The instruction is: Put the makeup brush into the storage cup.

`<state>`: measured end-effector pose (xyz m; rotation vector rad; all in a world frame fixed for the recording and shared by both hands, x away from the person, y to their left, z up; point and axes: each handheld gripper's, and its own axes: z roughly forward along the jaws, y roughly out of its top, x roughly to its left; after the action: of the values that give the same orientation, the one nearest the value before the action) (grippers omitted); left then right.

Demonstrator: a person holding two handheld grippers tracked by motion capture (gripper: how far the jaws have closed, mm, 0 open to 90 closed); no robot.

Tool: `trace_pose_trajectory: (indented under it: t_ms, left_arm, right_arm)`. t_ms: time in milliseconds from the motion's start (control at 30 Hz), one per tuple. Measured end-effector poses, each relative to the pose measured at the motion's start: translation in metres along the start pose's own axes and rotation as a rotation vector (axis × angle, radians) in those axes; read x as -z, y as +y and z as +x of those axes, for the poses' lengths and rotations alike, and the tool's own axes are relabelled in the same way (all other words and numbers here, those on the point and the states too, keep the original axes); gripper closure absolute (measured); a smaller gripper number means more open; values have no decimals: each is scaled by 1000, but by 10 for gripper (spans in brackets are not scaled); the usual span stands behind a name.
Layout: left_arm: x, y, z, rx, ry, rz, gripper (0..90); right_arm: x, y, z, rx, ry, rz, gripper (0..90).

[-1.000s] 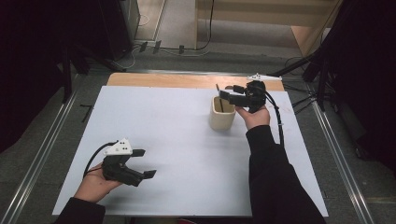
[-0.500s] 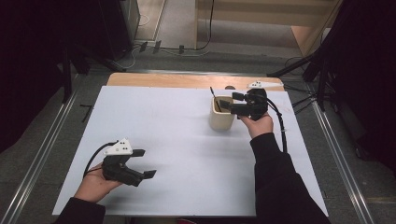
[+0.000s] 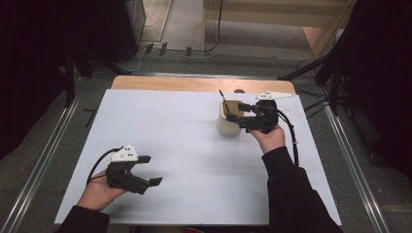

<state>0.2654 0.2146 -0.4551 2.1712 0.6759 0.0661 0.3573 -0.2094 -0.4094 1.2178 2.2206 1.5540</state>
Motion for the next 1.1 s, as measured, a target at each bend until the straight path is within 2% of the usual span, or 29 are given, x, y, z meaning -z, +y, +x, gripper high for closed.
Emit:
trace_pose_trajectory:
  t_ms: [400,500,833,1100]
  left_arm:
    - [0,-1,1,4,4,10,109]
    - [0,-1,1,1,3,14,109]
    - [-1,-1,2,6,0,7,109]
    - [-1,-1,2,6,-1,3,109]
  right_arm:
    - [0,-18,18,24,57,33,247]
    - [1,-22,24,46,63,50,246]
    - [5,-35,39,68,120,48,240]
    - [9,-53,46,75,143,70,227]
